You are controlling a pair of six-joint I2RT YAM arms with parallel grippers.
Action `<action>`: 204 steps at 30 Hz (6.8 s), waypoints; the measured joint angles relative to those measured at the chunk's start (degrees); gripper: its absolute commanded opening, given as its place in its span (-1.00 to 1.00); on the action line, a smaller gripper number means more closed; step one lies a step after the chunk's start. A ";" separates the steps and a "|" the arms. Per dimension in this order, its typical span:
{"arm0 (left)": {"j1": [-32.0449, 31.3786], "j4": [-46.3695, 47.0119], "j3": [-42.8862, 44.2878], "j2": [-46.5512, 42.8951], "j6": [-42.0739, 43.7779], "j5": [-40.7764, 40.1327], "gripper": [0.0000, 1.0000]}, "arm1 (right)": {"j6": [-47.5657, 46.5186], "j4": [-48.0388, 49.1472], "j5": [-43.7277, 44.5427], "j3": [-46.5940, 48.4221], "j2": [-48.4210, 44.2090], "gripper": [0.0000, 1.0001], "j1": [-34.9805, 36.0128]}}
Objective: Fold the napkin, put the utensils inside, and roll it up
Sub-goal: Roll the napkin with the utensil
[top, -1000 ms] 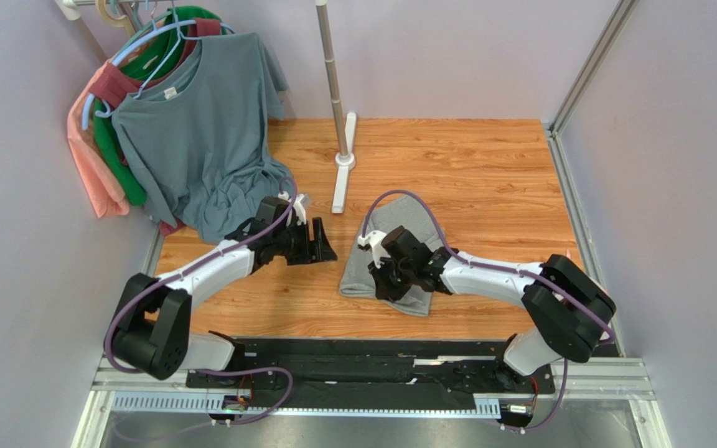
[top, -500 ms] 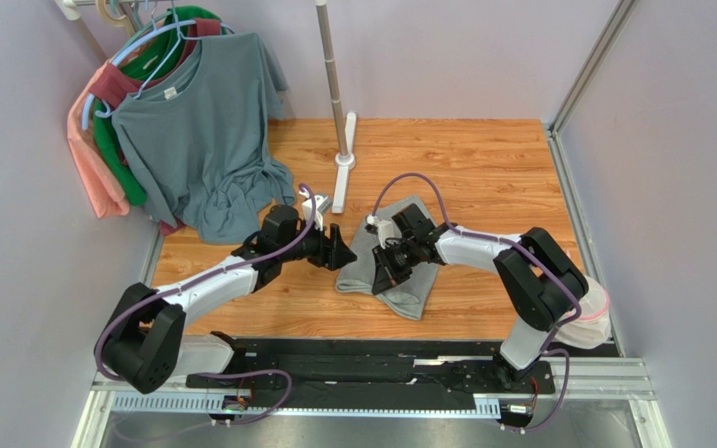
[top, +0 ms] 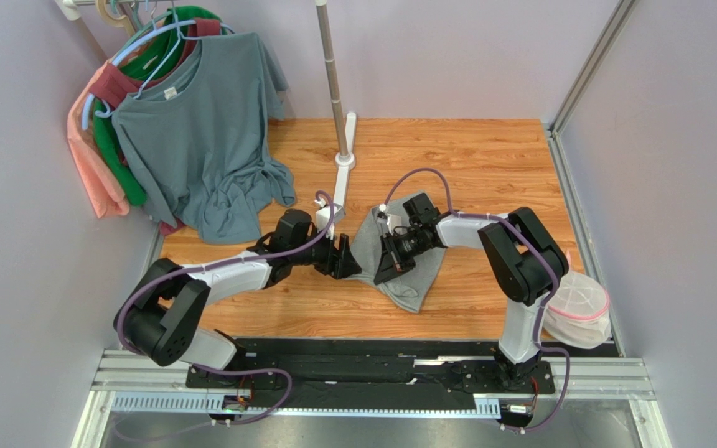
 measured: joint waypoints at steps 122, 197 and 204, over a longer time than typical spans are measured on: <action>-4.37 10.99 2.12 10.80 -25.79 -7.72 0.38 | 0.72 -5.86 -7.04 6.16 7.76 -1.00 -4.22; 3.85 10.58 6.10 17.20 -28.85 -3.65 0.35 | -6.51 -6.97 58.14 -6.95 -26.08 0.12 24.94; 4.02 10.08 6.45 17.38 -28.55 -3.10 0.35 | -9.09 -6.75 64.37 -6.93 -21.38 0.09 27.28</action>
